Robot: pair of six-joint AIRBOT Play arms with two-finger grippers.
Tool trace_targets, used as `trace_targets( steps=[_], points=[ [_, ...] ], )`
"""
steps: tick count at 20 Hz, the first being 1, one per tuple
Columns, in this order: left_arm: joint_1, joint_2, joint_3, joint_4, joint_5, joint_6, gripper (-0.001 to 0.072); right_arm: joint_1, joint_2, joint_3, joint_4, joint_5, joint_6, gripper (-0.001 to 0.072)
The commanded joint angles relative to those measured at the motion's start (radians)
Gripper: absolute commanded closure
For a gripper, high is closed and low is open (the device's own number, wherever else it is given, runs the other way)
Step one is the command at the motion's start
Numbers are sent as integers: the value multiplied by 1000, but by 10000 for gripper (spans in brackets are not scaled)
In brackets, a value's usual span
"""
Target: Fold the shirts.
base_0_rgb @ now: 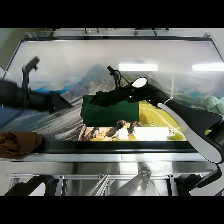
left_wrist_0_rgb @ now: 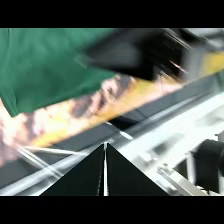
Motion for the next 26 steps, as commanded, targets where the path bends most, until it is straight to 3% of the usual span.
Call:
trace_targets(
  steps=[1, 4, 7, 9, 10, 11, 14, 20, 26],
  points=[
    [23, 199, -216, -116, -26, 39, 683, -45, -10, 0, 10, 113, 1, 446],
    [23, 318, -265, -116, -13, 39, 683, -219, 82, -2, -94, 280, 97, 482],
    [23, 411, -298, -116, 9, 38, 683, -373, 227, -41, -465, 310, 292, 484],
    [23, 436, -299, -116, 38, 35, 683, -454, 307, -112, -735, 284, 476, 470],
    [23, 440, -299, -117, 40, 34, 683, -485, 324, -151, -815, 274, 551, 298],
    [23, 439, -299, -118, 36, 34, 683, -511, 327, -194, -824, 264, 561, -8],
    [23, 439, -299, -128, 5, 34, 683, -519, 283, -297, -718, 198, 490, 9],
    [23, 439, -299, -129, 36, -12, 683, -470, 84, -319, -264, 182, 205, 9],
    [23, 439, -299, -129, 47, -28, 683, -418, 14, -318, -43, 154, 64, 20]
  ],
)
